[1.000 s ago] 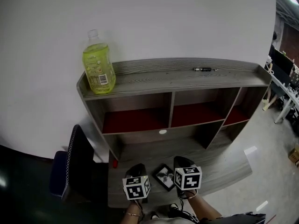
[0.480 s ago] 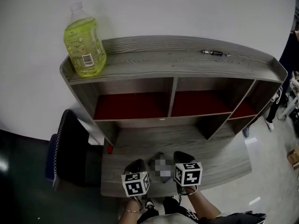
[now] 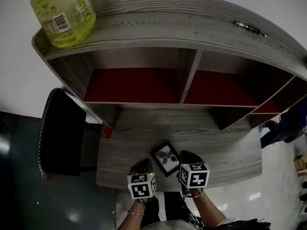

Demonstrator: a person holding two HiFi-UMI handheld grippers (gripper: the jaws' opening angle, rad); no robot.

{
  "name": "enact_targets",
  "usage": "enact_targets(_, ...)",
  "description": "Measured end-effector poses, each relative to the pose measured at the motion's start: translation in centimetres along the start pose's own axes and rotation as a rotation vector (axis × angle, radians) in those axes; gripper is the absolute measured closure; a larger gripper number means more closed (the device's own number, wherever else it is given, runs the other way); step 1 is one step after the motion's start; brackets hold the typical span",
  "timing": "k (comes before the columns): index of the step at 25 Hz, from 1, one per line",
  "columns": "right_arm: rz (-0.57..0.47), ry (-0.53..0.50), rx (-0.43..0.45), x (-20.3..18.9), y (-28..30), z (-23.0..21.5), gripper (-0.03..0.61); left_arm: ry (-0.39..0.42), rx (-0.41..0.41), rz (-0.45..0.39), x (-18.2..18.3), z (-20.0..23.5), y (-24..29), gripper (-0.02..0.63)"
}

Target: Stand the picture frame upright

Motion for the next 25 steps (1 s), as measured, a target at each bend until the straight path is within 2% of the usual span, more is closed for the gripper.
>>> enact_targets(9, 0.088, -0.014, 0.03, -3.5, 2.3, -1.3, 0.546, -0.031, 0.035, 0.051, -3.3, 0.0, 1.9, 0.603)
enact_targets(15, 0.089, -0.069, 0.079, -3.3, 3.2, -1.1, 0.546, -0.059, 0.066, 0.053, -3.8, 0.6, 1.8, 0.603)
enact_targets(25, 0.151, -0.096, 0.167, -3.2, 5.3, -1.2, 0.543, -0.103, 0.107, 0.061, -4.7, 1.6, 2.5, 0.603)
Point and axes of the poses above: the fingertips, and each gripper's own axes: y forward along the fingers, z to its left, x out of its top, the point moved 6 cm from there along -y, backward along the fingers, and after that the axes turned 7 degrees about -z, right-handed, at the moved point
